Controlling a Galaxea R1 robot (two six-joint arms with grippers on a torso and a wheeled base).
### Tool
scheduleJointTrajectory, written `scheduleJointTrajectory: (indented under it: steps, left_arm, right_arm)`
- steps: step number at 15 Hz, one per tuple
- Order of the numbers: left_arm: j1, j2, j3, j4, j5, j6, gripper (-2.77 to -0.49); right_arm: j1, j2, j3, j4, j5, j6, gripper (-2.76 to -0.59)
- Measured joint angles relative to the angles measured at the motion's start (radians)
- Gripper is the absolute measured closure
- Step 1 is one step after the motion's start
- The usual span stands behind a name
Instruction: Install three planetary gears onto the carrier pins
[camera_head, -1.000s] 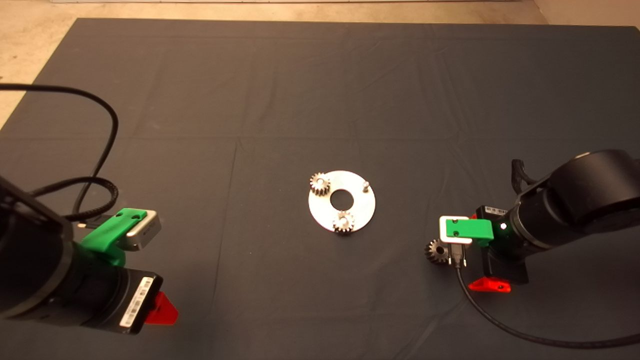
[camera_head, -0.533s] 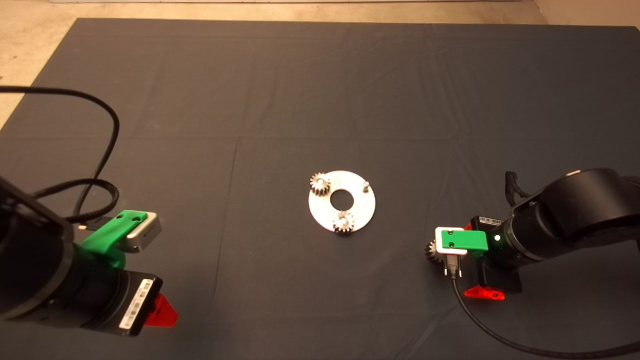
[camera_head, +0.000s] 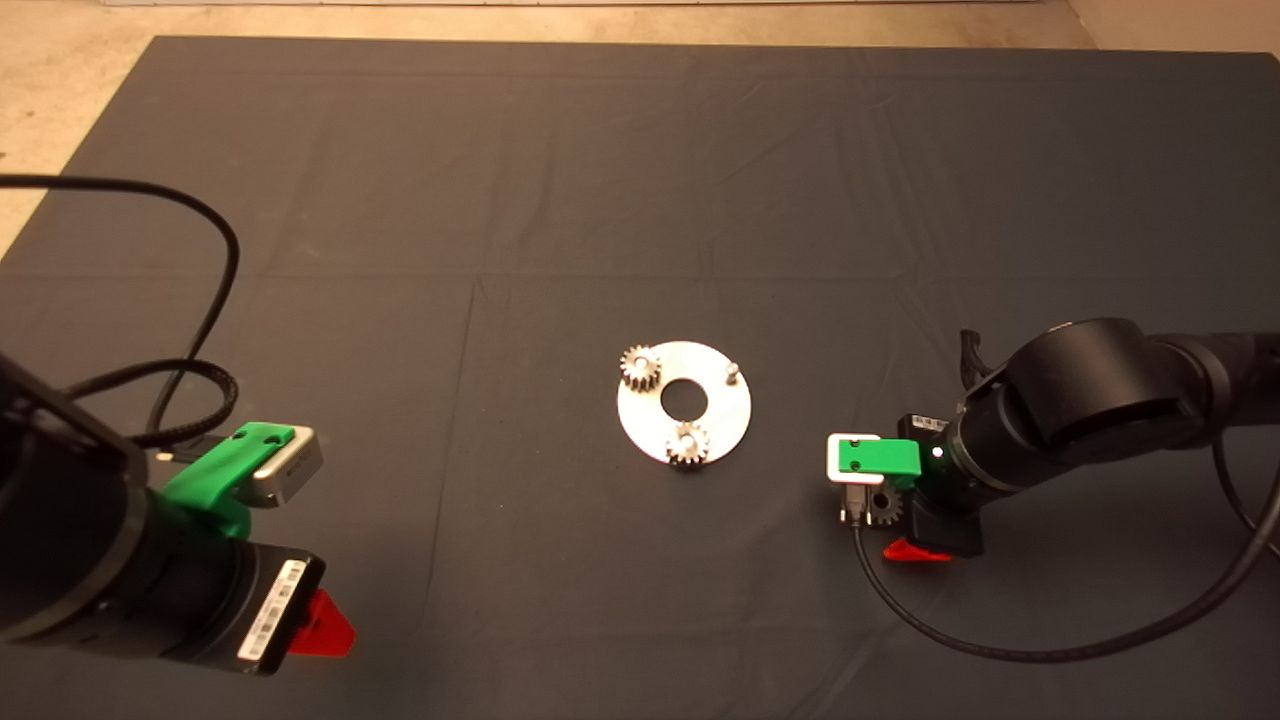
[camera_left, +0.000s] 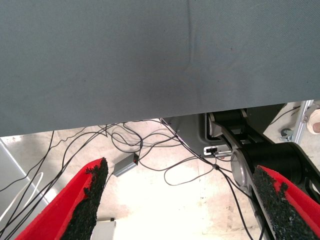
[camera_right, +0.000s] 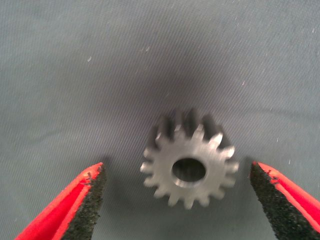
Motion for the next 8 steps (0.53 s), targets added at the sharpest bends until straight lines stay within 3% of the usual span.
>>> scheduleJointTrajectory:
  steps: [8]
  left_arm:
    - [0.000,0.000,0.000,0.000,0.000,0.000,-2.07]
  right_arm:
    - [0.000,0.013,-0.036,0.000,0.000,0.001,-1.83]
